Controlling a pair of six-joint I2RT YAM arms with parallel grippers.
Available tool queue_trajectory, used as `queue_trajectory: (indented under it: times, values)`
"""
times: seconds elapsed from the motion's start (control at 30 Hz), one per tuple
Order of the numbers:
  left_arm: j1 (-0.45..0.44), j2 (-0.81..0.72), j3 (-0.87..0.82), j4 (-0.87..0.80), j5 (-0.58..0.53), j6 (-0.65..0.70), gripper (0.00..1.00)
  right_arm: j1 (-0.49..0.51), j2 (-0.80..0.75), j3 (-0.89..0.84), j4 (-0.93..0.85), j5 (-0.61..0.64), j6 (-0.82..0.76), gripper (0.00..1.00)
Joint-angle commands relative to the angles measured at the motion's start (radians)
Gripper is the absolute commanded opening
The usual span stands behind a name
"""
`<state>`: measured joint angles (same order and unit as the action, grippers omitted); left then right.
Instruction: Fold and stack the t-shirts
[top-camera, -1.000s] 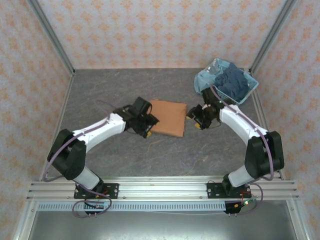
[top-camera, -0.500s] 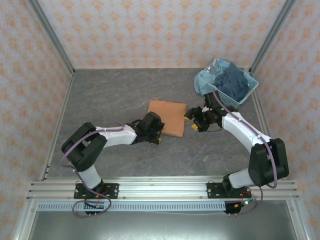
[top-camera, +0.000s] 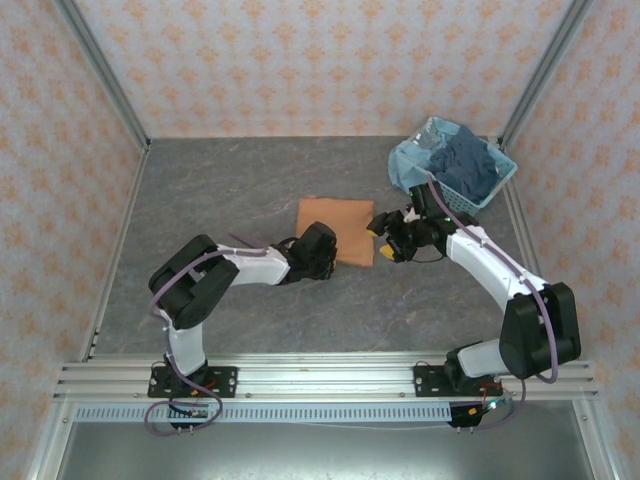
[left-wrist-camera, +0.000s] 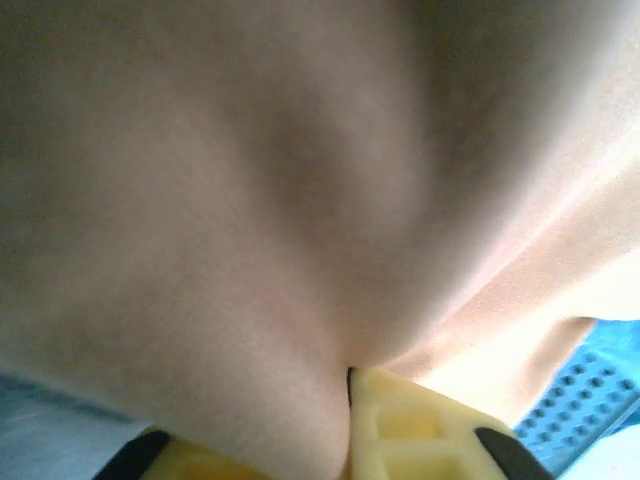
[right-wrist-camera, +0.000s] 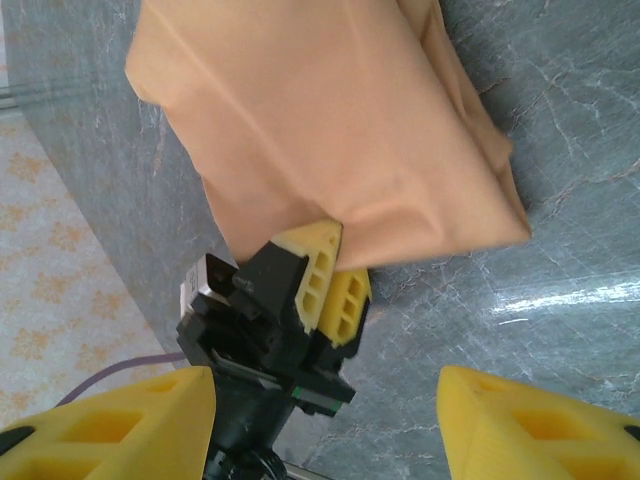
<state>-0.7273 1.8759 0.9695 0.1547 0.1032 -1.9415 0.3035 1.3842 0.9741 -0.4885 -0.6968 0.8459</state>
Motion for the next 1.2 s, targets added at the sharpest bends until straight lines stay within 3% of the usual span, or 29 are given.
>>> queue_trajectory:
  times: [0.0,0.3,0.47,0.6,0.77,0.97,1.17]
  values:
    - [0.034,0.027,0.009,-0.008,-0.104,-0.013,0.05,0.002,-0.021,0.024,-0.012,-0.002,0.007,0.60]
    - [0.268,0.004,0.006,-0.027,-0.097,0.101,0.00,-0.022,-0.034,0.059,-0.061,0.013,-0.024,0.60]
    - [0.480,0.002,0.047,-0.089,0.017,0.344,0.00,-0.023,-0.032,0.088,-0.043,0.007,-0.034,0.60]
    - [0.655,0.026,0.168,-0.276,0.116,0.612,0.00,-0.025,-0.015,0.101,-0.031,0.005,-0.033,0.60]
    - [0.820,0.093,0.259,-0.357,0.162,0.761,0.00,-0.025,0.021,0.113,-0.015,0.000,-0.026,0.60]
    - [0.937,0.231,0.424,-0.383,0.209,0.850,0.00,-0.024,0.066,0.154,-0.018,0.001,-0.032,0.60]
    - [0.989,0.379,0.687,-0.554,0.227,1.010,0.00,-0.025,0.066,0.158,0.050,-0.011,-0.018,0.60]
